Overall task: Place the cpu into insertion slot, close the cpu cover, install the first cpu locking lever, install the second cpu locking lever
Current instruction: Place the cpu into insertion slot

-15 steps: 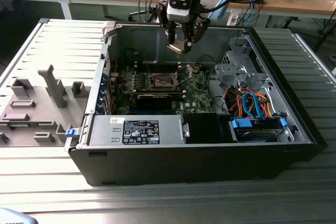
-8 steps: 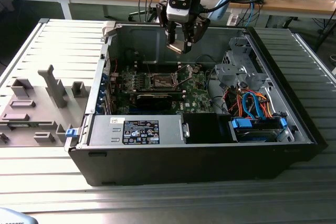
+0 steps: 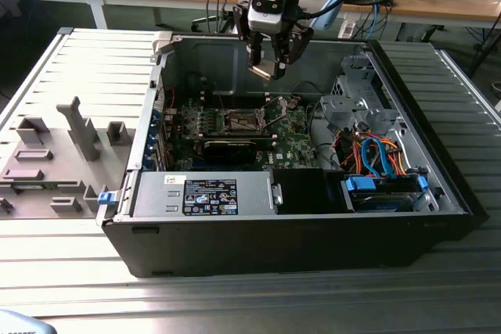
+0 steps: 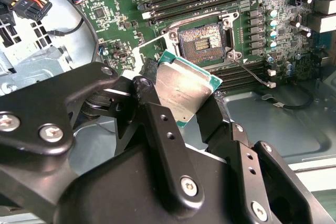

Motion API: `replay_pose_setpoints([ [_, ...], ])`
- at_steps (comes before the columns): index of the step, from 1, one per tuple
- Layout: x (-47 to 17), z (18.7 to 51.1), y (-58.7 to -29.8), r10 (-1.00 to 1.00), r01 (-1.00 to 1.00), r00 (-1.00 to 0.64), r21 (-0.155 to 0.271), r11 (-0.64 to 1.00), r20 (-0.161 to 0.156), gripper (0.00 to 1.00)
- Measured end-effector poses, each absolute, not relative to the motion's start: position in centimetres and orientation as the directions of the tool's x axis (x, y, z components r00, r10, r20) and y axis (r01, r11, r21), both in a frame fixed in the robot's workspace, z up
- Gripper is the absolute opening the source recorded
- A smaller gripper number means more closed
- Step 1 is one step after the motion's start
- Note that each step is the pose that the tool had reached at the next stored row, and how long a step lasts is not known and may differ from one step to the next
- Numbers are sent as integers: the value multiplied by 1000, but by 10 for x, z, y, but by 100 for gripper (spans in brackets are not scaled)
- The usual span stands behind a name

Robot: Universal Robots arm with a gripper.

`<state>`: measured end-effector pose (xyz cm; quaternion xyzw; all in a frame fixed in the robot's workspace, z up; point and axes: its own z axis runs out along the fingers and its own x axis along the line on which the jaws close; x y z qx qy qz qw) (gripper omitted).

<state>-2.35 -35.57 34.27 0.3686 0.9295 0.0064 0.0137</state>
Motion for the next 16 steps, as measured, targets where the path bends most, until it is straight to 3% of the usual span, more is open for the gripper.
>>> replay_pose_setpoints([
  [16, -24, 343, -356, 700, 700, -713, 22, 714, -21, 55],
])
